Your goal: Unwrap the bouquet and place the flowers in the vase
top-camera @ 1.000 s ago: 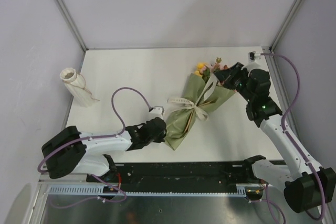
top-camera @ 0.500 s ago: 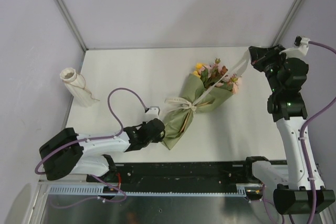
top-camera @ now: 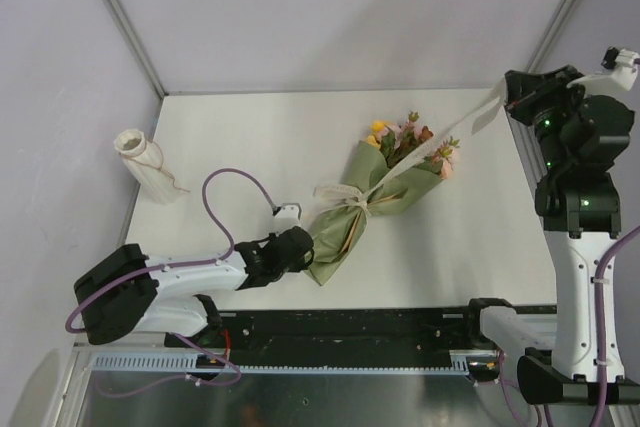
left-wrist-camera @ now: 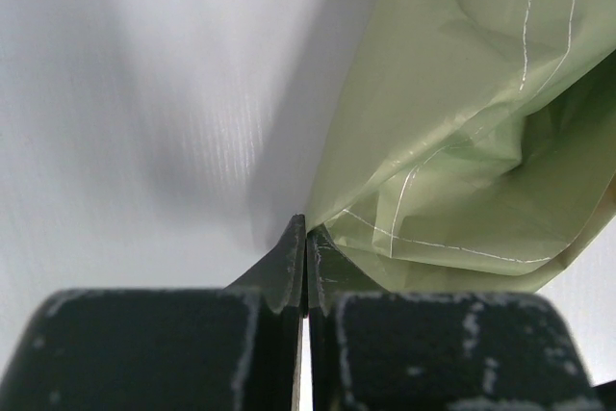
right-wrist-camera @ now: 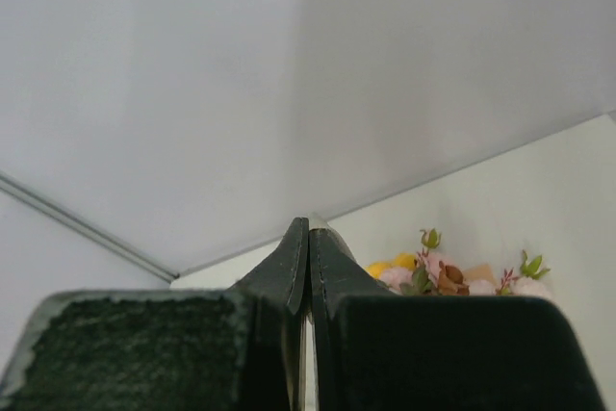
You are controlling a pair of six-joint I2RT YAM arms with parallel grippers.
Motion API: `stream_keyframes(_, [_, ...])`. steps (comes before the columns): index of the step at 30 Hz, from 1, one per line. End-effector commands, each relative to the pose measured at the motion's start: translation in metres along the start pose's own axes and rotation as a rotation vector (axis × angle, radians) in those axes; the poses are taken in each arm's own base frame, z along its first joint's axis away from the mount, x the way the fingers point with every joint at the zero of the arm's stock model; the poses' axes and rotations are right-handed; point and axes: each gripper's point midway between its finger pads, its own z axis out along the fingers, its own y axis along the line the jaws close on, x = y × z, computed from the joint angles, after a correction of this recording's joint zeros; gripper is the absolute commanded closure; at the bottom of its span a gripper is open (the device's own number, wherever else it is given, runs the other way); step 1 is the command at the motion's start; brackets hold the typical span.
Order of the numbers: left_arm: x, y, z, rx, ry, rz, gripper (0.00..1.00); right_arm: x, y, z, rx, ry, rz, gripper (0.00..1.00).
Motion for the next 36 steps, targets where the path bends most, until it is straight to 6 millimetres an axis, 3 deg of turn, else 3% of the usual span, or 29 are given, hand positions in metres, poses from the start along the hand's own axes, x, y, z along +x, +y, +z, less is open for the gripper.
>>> stream_keyframes(1, [-0.005, 0.006, -0.002, -0.03, -0.035, -0.031, 1.0, -0.016, 0.002, -0.01, 0.015, -0.015, -0.047, 1.0])
stream_keyframes(8, [-0.005, 0.004, -0.003, -0.016, -0.032, -0.038, 1.0, 0.017, -0.005, -0.03, 0.027, 0.117, -0.023, 1.0])
stream_keyframes(10, [-0.008, 0.001, -0.005, -0.004, -0.039, -0.037, 1.0, 0.041, -0.004, -0.041, -0.006, 0.2, 0.004, 1.0])
stream_keyframes(14, [-0.013, -0.008, -0.01, 0.037, -0.046, -0.035, 1.0, 0.11, -0.008, -0.069, -0.09, 0.407, 0.097, 1.0])
stream_keyframes(18, [-0.012, -0.021, -0.013, 0.099, -0.035, -0.036, 1.0, 0.197, -0.048, -0.1, -0.039, 0.547, 0.205, 1.0])
stream_keyframes(23, [-0.007, -0.029, -0.013, 0.13, -0.019, -0.023, 1.0, 0.269, -0.118, -0.117, 0.187, 0.591, 0.273, 0.99])
stream_keyframes(25, [-0.004, -0.03, -0.013, 0.134, -0.013, -0.02, 1.0, 0.284, -0.138, -0.119, 0.262, 0.598, 0.274, 0.84])
stream_keyframes(27, [-0.002, -0.031, -0.013, 0.139, -0.008, -0.016, 1.0, 0.294, -0.145, -0.119, 0.28, 0.627, 0.264, 0.69])
stream_keyframes(31, [0.001, -0.033, -0.014, 0.153, -0.009, -0.018, 1.0, 0.305, -0.129, -0.115, 0.211, 0.683, 0.264, 0.52])
stream_keyframes(36, [0.003, -0.038, -0.015, 0.175, -0.005, -0.018, 1.0, 0.308, -0.099, -0.102, 0.172, 0.638, 0.238, 0.42])
